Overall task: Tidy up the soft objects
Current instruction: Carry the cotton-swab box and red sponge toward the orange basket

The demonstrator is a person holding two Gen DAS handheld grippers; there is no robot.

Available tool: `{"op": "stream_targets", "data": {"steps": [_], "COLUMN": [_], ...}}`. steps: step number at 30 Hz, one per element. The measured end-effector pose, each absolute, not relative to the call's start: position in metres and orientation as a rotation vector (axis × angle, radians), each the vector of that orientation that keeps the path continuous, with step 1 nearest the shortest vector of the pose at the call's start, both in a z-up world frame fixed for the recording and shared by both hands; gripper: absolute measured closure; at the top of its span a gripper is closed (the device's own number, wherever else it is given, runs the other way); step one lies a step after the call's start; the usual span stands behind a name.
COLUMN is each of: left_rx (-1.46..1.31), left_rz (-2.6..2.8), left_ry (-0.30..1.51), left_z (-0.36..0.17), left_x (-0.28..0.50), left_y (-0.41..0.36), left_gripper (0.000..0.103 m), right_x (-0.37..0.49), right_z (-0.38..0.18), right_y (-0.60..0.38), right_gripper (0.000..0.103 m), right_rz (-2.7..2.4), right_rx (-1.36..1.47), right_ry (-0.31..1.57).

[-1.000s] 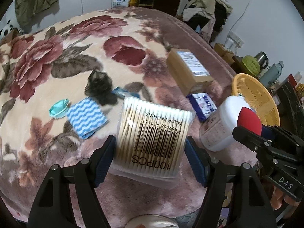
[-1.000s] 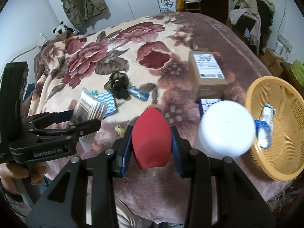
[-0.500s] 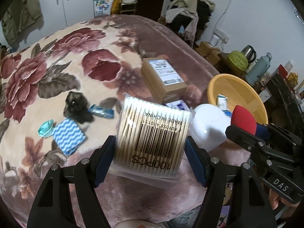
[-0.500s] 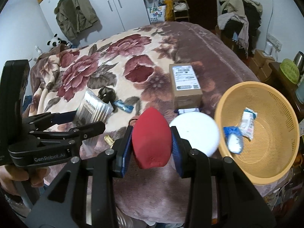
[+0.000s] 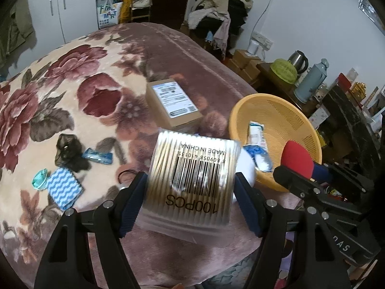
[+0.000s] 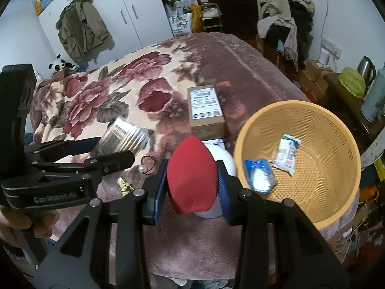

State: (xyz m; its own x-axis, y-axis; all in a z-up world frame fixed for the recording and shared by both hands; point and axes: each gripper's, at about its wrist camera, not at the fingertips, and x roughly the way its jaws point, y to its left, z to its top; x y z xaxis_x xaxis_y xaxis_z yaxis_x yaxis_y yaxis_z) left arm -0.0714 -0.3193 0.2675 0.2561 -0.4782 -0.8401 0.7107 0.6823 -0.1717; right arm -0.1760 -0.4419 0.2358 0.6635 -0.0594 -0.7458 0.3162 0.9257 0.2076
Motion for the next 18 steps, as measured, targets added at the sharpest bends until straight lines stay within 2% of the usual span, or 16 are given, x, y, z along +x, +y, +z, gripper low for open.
{"op": "stream_targets", "data": {"steps": [18], "left_rx": [0.282], "left_rz": [-0.955], "left_ry": [1.066], "left_z": [0.264], "left_x": [-0.106], "left_y": [-0.403], "left_gripper": [0.03], "right_x": [-0.218], "right_z": [0.228], "right_y": [-0.501], "right_gripper": [0.065], "right_rz": [-0.336], "right_rx": [0.392], "right_ry": [0.818]}}
